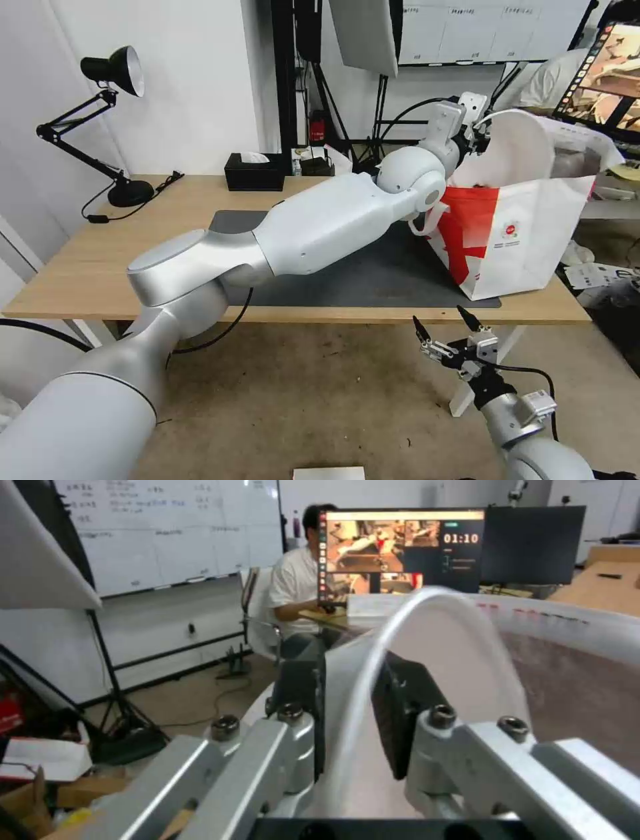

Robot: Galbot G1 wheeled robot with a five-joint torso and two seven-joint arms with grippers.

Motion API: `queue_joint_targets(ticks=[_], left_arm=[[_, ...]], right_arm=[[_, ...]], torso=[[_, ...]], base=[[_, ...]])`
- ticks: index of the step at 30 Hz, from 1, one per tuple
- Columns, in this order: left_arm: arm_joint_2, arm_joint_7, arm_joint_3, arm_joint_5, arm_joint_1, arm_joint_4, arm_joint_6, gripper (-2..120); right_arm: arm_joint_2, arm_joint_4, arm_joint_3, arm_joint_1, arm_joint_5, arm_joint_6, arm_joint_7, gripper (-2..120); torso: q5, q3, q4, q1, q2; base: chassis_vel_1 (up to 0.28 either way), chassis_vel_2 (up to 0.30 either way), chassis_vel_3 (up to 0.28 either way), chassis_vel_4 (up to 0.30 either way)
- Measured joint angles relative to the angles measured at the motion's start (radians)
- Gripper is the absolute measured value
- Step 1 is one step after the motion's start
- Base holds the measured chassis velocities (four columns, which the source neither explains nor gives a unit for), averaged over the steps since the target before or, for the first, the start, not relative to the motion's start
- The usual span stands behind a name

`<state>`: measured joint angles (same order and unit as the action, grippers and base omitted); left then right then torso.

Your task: Pick up the trash from the table and place it into the takeout bag.

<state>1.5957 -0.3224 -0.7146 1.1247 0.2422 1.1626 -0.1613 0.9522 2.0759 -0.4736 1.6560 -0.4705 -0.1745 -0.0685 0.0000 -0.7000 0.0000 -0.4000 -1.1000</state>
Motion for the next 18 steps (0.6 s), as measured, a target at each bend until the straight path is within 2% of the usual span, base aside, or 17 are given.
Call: queue_joint_targets(ticks=[3,4,7,8,11,12,14,16,17,18], left_arm=[[0.0,0.01,-0.007,0.006,-0.011,0.007,0.0,39],[0.0,0.01,-0.007,0.006,-0.011,0.007,0.0,39],[0.0,0.011,-0.01,0.007,-0.014,0.01,0.0,54],[0.0,0.011,-0.01,0.007,-0.014,0.01,0.0,54],[-0.001,0.009,-0.002,0.016,-0.014,0.014,-0.002,70],[-0.001,0.009,-0.002,0.016,-0.014,0.014,-0.002,70],[-0.001,0.006,0.007,0.017,-0.017,0.017,-0.002,79],[-0.002,0.004,0.009,0.018,-0.019,0.018,-0.002,82],[-0.002,0.003,0.01,0.018,-0.02,0.02,-0.002,89],[-0.002,0.003,0.01,0.018,-0.02,0.02,-0.002,89]], right_arm=[[0.0,0.0,0.0,0.0,0.0,0.0,0.0,100],[0.0,0.0,0.0,0.0,0.0,0.0,0.0,100],[0.0,0.0,0.0,0.0,0.0,0.0,0.0,100],[0.0,0.0,0.0,0.0,0.0,0.0,0.0,100],[0.0,0.0,0.0,0.0,0.0,0.0,0.0,100],[0.0,0.0,0.0,0.0,0.0,0.0,0.0,100],[0.0,0.0,0.0,0.0,0.0,0.0,0.0,100],[0.0,0.0,0.0,0.0,0.0,0.0,0.0,100],[0.0,0.0,0.0,0.0,0.0,0.0,0.0,100],[0.0,0.0,0.0,0.0,0.0,0.0,0.0,100]], torso=[[-0.0001,0.0,0.0,0.0,0.0],[-0.0001,0.0,0.0,0.0,0.0],[-0.0001,0.0,0.0,0.0,0.0],[-0.0001,0.0,0.0,0.0,0.0],[-0.0001,0.0,0.0,0.0,0.0],[-0.0001,0.0,0.0,0.0,0.0],[-0.0001,0.0,0.0,0.0,0.0],[-0.0001,0.0,0.0001,0.0,0.0],[-0.0001,0.0,0.0,0.0,0.0],[-0.0001,0.0,0.0,0.0,0.0]], base=[[0.0,0.0,0.0,0.0],[0.0,0.0,0.0,0.0],[0.0,0.0,0.0,0.0],[0.0,0.0,0.0,0.0],[0.0,0.0,0.0,0.0],[0.0,0.0,0.0,0.0],[0.0,0.0,0.0,0.0],[0.0,0.0,0.0,0.0],[0.0,0.0,0.0,0.0],[0.0,0.0,0.0,0.0]])
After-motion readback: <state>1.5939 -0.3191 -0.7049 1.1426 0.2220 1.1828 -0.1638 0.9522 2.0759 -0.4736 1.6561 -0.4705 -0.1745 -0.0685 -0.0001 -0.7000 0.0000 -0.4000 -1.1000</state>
